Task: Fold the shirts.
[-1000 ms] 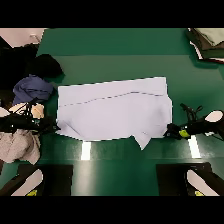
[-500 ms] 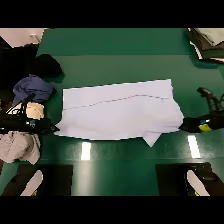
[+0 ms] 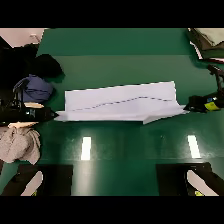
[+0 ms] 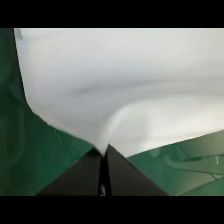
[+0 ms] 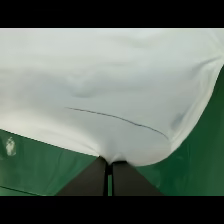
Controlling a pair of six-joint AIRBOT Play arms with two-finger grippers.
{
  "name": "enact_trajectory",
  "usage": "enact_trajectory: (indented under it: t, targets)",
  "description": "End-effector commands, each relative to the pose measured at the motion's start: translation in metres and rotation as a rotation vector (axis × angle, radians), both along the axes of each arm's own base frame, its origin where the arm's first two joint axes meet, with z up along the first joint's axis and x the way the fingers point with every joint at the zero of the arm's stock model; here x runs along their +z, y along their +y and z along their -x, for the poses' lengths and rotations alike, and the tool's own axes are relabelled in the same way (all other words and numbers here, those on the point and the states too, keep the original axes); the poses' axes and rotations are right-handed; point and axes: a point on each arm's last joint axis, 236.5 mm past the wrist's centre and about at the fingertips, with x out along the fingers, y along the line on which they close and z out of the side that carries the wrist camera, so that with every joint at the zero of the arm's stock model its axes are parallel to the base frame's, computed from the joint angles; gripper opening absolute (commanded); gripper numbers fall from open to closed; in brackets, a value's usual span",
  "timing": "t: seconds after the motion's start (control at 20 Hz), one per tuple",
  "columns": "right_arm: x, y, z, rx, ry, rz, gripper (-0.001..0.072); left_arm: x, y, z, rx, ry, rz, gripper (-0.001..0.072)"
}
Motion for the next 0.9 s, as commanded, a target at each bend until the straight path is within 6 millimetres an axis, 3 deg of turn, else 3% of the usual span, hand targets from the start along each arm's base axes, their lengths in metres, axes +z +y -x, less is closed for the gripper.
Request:
enact_trajectory:
  t: [0.0, 0.15, 0.35, 0.7, 0.8, 0.85]
  targets:
    - [-0.019, -0.008, -0.037, -0.030, -0.010, 0.000, 0.0015, -0.009, 0.016, -0.035, 0.089, -0.052, -0.020, 0.0022]
    - [-0.037, -0.014, -0.066, -0.067, -0.047, 0.004, 0.0014, -0.015, 0.013, -0.066, 0.104, -0.088, 0.035, 0.0022]
    - [-0.043, -0.010, -0.107, -0.126, -0.154, -0.053, 0.0014, -0.030, 0.016, -0.104, 0.126, -0.079, 0.075, 0.0022]
    - [-0.051, -0.002, -0.163, -0.094, -0.207, -0.066, 0.0015, -0.062, 0.025, -0.128, 0.141, -0.024, 0.064, 0.0023]
    - [-0.056, 0.004, -0.180, -0.076, -0.208, -0.068, 0.0017, -0.063, 0.031, -0.135, 0.166, -0.043, 0.053, 0.0024]
    - [-0.058, 0.007, -0.189, -0.067, -0.209, -0.071, 0.0021, -0.059, 0.033, -0.141, 0.193, -0.063, 0.060, 0.0113]
